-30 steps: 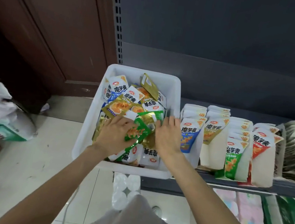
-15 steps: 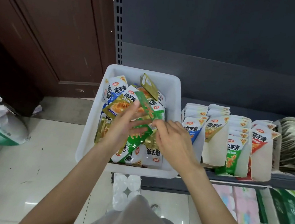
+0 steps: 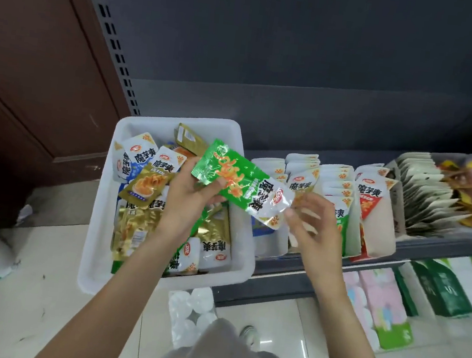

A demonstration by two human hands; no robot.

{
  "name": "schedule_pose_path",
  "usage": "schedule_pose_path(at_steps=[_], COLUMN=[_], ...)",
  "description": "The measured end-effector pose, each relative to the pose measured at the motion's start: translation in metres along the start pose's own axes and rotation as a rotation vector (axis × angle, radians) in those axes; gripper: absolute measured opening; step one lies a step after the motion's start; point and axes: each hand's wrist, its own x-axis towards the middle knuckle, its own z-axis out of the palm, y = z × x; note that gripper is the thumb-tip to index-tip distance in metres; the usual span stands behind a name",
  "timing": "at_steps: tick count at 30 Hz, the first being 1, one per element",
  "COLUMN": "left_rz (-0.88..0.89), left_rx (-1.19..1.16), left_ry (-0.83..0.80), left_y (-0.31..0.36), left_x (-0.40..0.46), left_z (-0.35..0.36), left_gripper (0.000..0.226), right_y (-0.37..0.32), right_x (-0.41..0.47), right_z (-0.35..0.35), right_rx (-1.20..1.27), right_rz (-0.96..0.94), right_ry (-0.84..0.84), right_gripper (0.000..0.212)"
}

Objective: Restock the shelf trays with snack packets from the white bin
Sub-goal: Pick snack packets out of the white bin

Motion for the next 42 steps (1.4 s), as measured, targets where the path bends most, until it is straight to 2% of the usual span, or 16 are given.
schedule_pose_path(at_steps=[2, 3, 7, 10, 13, 16, 21, 26, 29, 32, 34, 36, 39, 42], left_rz=[-0.003, -0.008, 0.093, 0.245, 0.434, 0.570, 0.659, 0.691, 0.659, 0.634, 0.662, 0.706, 0.708, 0.605], left_rx=[-0.005, 0.008, 0.272, 0.583, 0.894, 1.133, 1.418, 1.501, 1.483, 1.333, 1.206, 1.083, 1.014, 1.178], left_ry=[-0.073, -0.122, -0.270, -0.317, -0.297, -0.373, -0.453, -0.441, -0.466, -0.436, -0.323, -0.174, -0.016, 0.050], left_y=[-0.008, -0.014, -0.041, -0.056, -0.066, -0.079, -0.101, -0.108, -0.107, -0.097, -0.086, -0.073, -0.060, -0.062], left_x=[0.000, -0.001, 0.000, 0.014, 0.028, 0.032, 0.030, 0.030, 0.032, 0.031, 0.025, 0.016, 0.005, 0.003], left_z=[0.026, 0.040, 0.094, 0.124, 0.143, 0.151, 0.155, 0.156, 0.157, 0.149, 0.135, 0.111, 0.058, -0.008], left_gripper=[0.031, 0.032, 0.030, 0.016, 0.011, 0.016, 0.032, 0.031, 0.029, 0.024, 0.023, 0.025, 0.022, 0.025], right_y=[0.000, 0.002, 0.006, 0.003, -0.001, -0.002, 0.021, 0.052, 0.063, 0.057, 0.042, 0.027, 0.014, 0.009], right_x=[0.001, 0.002, 0.013, 0.029, 0.055, 0.086, 0.114, 0.122, 0.122, 0.116, 0.102, 0.083, 0.057, 0.041], right_z=[-0.018, -0.029, -0.083, -0.134, -0.176, -0.185, -0.148, -0.119, -0.110, -0.110, -0.108, -0.097, -0.063, -0.012], right_rx=[0.324, 0.388, 0.379, 0.146, -0.313, -0.665, -0.930, -1.057, -1.120, -0.896, -0.676, -0.528, -0.497, -0.541], right_rz=[0.231, 0.270, 0.150, -0.054, -0.298, -0.499, -0.570, -0.549, -0.581, -0.562, -0.546, -0.543, -0.575, -0.632], right_ry=[-0.011, 0.017, 0.233, 0.321, 0.282, 0.163, -0.111, -0.217, -0.128, 0.065, 0.200, 0.220, 0.001, -0.271], right_gripper=[0.027, 0.021, 0.007, 0.008, 0.004, 0.005, 0.014, 0.015, 0.032, 0.038, 0.031, 0.026, 0.025, 0.021])
